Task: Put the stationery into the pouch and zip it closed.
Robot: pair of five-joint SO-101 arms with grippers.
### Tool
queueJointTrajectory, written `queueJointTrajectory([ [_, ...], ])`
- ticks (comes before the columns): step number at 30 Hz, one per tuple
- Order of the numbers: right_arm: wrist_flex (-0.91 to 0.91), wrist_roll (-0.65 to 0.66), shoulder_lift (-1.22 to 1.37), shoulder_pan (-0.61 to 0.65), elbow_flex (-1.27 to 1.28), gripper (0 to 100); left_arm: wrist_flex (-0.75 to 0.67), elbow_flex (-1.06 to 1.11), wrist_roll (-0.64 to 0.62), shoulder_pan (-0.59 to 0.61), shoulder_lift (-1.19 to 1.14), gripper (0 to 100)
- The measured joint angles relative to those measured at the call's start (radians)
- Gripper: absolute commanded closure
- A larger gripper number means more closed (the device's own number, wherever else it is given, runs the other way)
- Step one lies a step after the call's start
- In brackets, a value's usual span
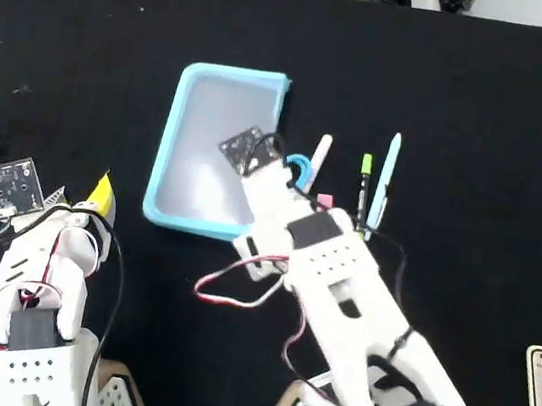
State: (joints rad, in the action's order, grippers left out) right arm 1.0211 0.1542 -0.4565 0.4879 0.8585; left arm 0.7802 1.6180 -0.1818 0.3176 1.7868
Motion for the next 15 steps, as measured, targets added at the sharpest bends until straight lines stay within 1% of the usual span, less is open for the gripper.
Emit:
queueJointTrajectory([
  [2, 0.046, 0.017, -0.043, 0.0, 0.009, 87.3, 0.0, 0.0, 0.0, 0.0, 0.0, 78],
  [4, 0.095, 0.025, -0.074, 0.0, 0.011, 82.9, 0.0, 0.0, 0.0, 0.0, 0.0, 78],
  [9, 0.118, 0.029, -0.095, 0.0, 0.011, 85.7, 0.0, 0.0, 0.0, 0.0, 0.0, 78],
  [12, 0.114, 0.023, -0.095, 0.0, -0.035, 85.8, 0.0, 0.0, 0.0, 0.0, 0.0, 78],
  [15, 0.112, -0.058, -0.095, 0.0, -0.098, 85.8, 0.0, 0.0, 0.0, 0.0, 0.0, 78],
])
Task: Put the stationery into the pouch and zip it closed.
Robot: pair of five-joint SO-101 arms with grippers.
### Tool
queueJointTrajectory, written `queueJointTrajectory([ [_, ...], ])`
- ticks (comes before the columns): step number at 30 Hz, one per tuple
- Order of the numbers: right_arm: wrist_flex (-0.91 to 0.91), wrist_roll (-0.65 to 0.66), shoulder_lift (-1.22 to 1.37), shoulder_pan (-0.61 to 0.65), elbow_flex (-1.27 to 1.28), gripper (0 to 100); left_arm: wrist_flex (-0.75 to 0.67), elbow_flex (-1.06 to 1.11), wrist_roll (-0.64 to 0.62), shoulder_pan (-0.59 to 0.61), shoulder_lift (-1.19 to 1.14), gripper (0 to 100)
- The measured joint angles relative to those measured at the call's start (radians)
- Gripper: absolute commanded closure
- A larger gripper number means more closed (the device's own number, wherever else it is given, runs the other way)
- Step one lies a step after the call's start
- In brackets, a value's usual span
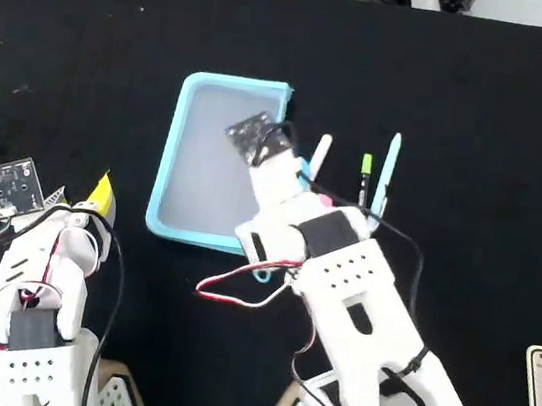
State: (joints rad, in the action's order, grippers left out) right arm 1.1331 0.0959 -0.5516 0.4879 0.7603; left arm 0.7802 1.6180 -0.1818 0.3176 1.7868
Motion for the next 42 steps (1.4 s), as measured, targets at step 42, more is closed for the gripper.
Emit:
queueJointTrajectory([
  [42, -0.522, -0.118, -0.129, -0.018, 0.388, 85.7, 0.0, 0.0, 0.0, 0.0, 0.0, 83],
])
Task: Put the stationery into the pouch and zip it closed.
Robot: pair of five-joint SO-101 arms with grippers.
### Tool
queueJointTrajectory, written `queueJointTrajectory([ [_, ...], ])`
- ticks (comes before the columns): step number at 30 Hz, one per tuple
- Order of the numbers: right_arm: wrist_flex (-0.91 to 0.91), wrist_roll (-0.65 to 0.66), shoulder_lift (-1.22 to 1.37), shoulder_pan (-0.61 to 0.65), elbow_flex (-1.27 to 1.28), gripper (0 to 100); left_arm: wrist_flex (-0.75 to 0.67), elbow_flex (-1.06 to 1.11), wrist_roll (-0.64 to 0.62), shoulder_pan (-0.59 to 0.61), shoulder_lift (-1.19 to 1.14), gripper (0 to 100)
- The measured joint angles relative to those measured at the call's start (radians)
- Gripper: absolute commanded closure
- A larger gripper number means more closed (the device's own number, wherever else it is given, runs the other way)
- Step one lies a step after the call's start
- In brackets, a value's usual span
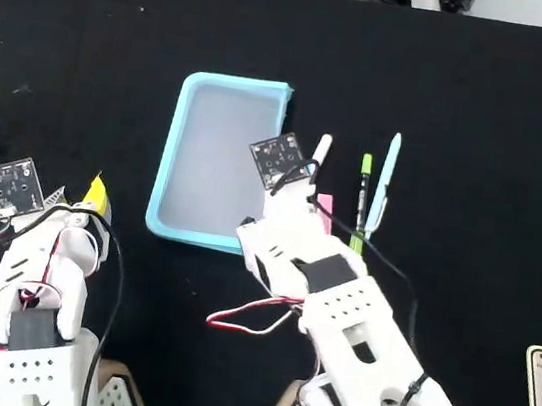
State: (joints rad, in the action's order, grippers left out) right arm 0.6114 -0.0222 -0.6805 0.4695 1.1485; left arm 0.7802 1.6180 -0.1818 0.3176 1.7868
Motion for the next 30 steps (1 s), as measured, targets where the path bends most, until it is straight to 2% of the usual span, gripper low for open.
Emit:
queueJointTrajectory([
  [6, -0.003, 0.0, 0.0, 0.0, 0.0, 85.7, 0.003, 0.0, 0.0, -0.005, 0.0, 80],
  [15, -0.003, 0.021, 0.008, -0.003, 0.002, 85.7, 0.043, 0.0, 0.071, -0.138, 0.0, 78],
  [22, 0.023, 0.021, 0.181, -0.1, -0.08, 85.7, 0.043, 0.0, 0.089, -0.157, 0.0, 78],
  [30, -0.017, 0.021, 0.308, 0.014, -0.103, 85.7, 0.043, 0.0, 0.089, -0.157, 0.0, 78],
])
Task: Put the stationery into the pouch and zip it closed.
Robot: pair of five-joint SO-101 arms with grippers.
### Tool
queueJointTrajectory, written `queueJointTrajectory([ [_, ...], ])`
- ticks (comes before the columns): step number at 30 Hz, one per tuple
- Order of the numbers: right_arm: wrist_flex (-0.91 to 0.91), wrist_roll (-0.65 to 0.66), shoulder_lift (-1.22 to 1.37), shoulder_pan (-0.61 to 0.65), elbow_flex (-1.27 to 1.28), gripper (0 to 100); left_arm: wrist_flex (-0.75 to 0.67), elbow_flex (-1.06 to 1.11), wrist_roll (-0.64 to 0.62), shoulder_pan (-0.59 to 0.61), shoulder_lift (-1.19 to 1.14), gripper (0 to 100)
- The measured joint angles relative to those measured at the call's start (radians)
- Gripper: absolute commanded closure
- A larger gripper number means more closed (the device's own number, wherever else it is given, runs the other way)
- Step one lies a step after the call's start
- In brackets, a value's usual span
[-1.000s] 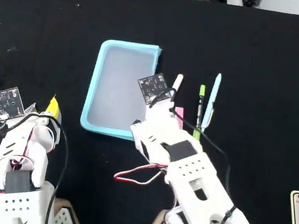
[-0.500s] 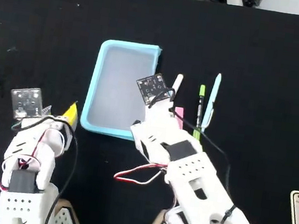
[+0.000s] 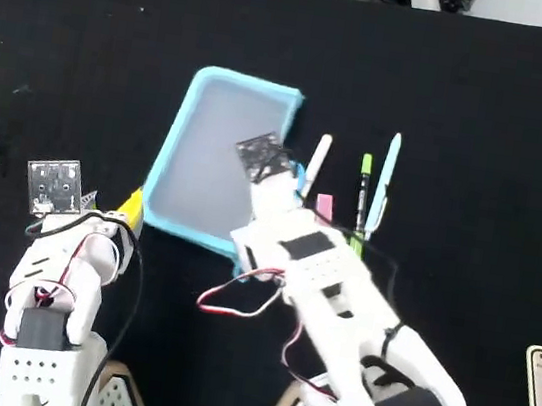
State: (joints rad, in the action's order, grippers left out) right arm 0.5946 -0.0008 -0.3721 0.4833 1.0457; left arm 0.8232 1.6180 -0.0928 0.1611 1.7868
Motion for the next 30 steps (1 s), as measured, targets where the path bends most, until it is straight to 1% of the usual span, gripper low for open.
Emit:
queueJointTrajectory([
  [6, -0.075, 0.0, 0.046, 0.075, -0.006, 85.8, 0.0, 0.0, 0.0, 0.0, 0.0, 78],
  [10, -0.08, 0.0, 0.043, 0.084, -0.006, 86.1, 0.0, 0.0, 0.0, 0.0, 0.0, 78],
  [12, -0.049, 0.012, 0.006, 0.084, -0.006, 85.8, 0.0, 0.0, 0.0, 0.0, 0.0, 78],
  [15, 0.058, 0.081, -0.109, 0.089, -0.005, 85.8, 0.0, 0.0, 0.0, 0.0, 0.0, 78],
  [19, 0.098, 0.198, -0.279, 0.103, 0.077, 85.7, 0.0, 0.0, 0.008, 0.0, 0.0, 78],
  [21, 0.1, 0.235, -0.325, 0.103, 0.104, 85.7, 0.0, 0.0, 0.008, 0.0, 0.0, 78],
  [23, 0.098, 0.236, -0.339, 0.103, 0.117, 85.7, 0.0, 0.0, 0.008, 0.0, 0.0, 78],
  [27, 0.038, 0.261, -0.344, 0.103, 0.17, 85.8, 0.0, 0.0, 0.008, 0.0, 0.0, 78],
  [28, 0.025, 0.292, -0.342, 0.103, 0.184, 85.9, 0.0, 0.0, 0.008, 0.0, 0.0, 78],
  [30, 0.014, 0.399, -0.331, 0.103, 0.199, 85.8, 0.0, 0.0, 0.008, 0.0, 0.0, 78],
])
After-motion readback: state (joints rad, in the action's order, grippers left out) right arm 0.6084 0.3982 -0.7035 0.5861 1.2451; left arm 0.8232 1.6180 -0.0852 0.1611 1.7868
